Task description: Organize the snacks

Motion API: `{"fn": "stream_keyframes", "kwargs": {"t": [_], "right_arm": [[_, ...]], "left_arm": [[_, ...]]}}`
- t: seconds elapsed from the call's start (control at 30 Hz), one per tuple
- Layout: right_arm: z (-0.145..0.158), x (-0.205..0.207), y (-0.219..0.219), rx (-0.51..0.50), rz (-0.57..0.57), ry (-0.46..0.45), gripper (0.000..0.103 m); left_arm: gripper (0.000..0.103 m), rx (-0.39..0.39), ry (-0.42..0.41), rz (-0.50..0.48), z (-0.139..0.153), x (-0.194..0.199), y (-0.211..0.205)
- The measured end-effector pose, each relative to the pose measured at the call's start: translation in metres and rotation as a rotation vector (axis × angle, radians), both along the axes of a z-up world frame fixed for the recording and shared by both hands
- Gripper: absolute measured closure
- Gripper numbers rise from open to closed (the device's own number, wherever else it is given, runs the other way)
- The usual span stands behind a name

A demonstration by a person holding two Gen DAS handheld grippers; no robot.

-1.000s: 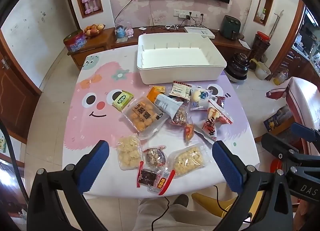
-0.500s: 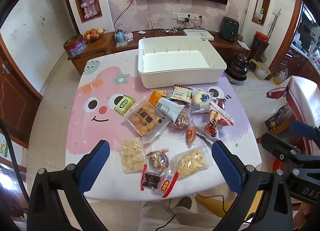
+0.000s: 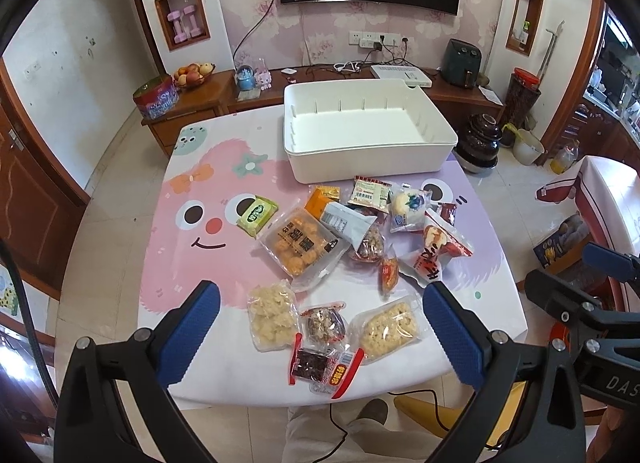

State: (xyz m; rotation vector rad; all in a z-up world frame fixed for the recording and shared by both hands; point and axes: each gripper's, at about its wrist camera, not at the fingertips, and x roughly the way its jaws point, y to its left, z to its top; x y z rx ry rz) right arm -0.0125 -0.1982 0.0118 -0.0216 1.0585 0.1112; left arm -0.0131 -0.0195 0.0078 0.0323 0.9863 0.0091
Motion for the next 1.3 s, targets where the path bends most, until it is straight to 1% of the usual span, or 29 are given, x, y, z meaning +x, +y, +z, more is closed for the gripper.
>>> {"fn": "stream_keyframes", "kwargs": {"t": [0.13, 0.23, 0.43, 0.6, 0.97, 1.3], "right_arm": [[0.000, 0.001, 0.000, -0.004, 0.000, 0.001, 0.014], [0.001, 0.001, 0.000, -0.003, 0.000, 0.000, 0.014], [0.002, -0.001, 0.001, -0.006, 0.007, -0.003, 0.014], [0.005, -0.007, 0.002, -0.011, 0.021, -0.011, 0.014], [0.008, -0.014, 0.003, -0.015, 0.029, -0.028, 0.014], [0.011, -0.022, 0.004, -0.003, 0.043, -0.040, 0.014]], "left_arm": [[0.002, -0.001, -0.010, -0.007, 0.004, -0.002, 0.000], [0.004, -0.010, -0.019, -0.020, 0.006, -0.005, -0.001], [0.005, -0.033, -0.003, -0.013, 0.004, -0.007, 0.002], [0.005, -0.019, -0.009, -0.002, 0.004, -0.012, 0.001], [0.003, -0.036, -0.009, 0.014, 0.006, -0.022, 0.003], [0.003, -0.015, -0.017, 0.025, 0.011, -0.030, 0.003]]}}
